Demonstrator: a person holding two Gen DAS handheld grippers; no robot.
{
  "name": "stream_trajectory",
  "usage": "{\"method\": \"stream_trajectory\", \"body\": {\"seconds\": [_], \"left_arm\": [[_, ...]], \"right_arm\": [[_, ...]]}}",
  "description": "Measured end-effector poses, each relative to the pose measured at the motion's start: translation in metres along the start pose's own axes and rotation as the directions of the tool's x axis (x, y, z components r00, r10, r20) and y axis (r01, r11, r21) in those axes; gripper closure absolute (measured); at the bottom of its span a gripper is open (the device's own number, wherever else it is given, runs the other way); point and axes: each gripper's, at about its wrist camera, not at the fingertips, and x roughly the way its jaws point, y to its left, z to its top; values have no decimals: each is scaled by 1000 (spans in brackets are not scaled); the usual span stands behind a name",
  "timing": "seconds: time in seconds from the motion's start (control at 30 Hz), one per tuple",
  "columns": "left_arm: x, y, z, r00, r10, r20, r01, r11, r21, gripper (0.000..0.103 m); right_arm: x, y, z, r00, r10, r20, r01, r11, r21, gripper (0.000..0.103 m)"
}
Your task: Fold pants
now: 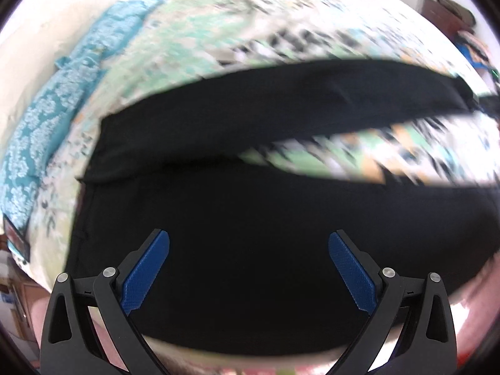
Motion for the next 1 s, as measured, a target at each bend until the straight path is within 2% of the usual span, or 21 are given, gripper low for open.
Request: {"method": "stream_trajectory", "body": {"seconds": [0.1,0.17,0.2,0.27,0.3,0.33,0.37,0.4,0.5,0.57,0.6,0.63,0.7,0.73,0.83,0.87,0.9,0.93,0.97,1.0], "left_arm": [[35,45,37,997,59,49,-55,994,-94,1],[67,76,56,991,120,55,-109,979,-175,1],[84,88,61,987,154,40,-143,971,-193,1],[130,113,61,957,281,-69,-289,932,-219,1],[144,123,56,951,291,-104,-307,923,-233,0],[153,133,48,967,236,-100,-255,929,-270,0],[153,139,42,977,205,-61,-214,926,-311,0],[151,140,38,977,210,-32,-209,926,-315,0],[145,134,41,969,246,-25,-244,934,-263,0],[135,135,43,974,224,-41,-227,937,-266,1],[126,137,40,979,201,-30,-202,940,-274,1],[117,139,36,983,182,-19,-180,944,-277,1],[104,142,25,988,156,-4,-151,954,-260,1],[96,142,17,988,154,-5,-150,961,-234,1],[84,145,-12,984,179,-25,-181,969,-167,1],[81,146,-23,982,186,-33,-189,970,-155,1],[79,150,-34,981,191,-40,-195,970,-147,1],[78,155,-48,978,200,-53,-205,968,-143,1],[78,159,-59,977,203,-69,-211,966,-150,1],[80,164,-68,976,196,-98,-210,963,-169,1]], "right_arm": [[-22,-13,-5,998,-21,52,18,997,69,60],[-46,-20,-16,995,4,99,-14,994,109,56],[-59,-21,-24,993,29,116,-43,992,120,54],[-88,-20,-45,986,82,147,-102,986,130,51],[-102,-20,-58,980,116,159,-137,982,130,46],[-115,-19,-72,976,145,164,-167,977,132,38],[-125,-18,-88,972,168,161,-191,972,140,33],[-134,-20,-103,969,196,153,-220,963,155,28],[-146,-32,-152,953,288,97,-303,918,255,27],[-140,-49,-180,931,361,49,-352,859,372,27],[-133,-61,-193,925,379,23,-350,828,438,27],[-124,-75,-202,928,373,-8,-319,806,498,27],[-112,-108,-215,954,299,-39,-223,786,576,29],[-112,-123,-216,963,268,-13,-211,786,580,36],[-113,-154,-213,963,266,38,-233,754,615,53],[-117,-155,-211,969,244,38,-217,765,607,54],[-123,-150,-207,985,170,0,-138,803,580,49],[-131,-145,-205,996,83,-36,-50,838,544,38],[-140,-138,-204,998,62,-21,-42,853,520,37],[-148,-131,-204,996,91,11,-84,856,509,37]]}}
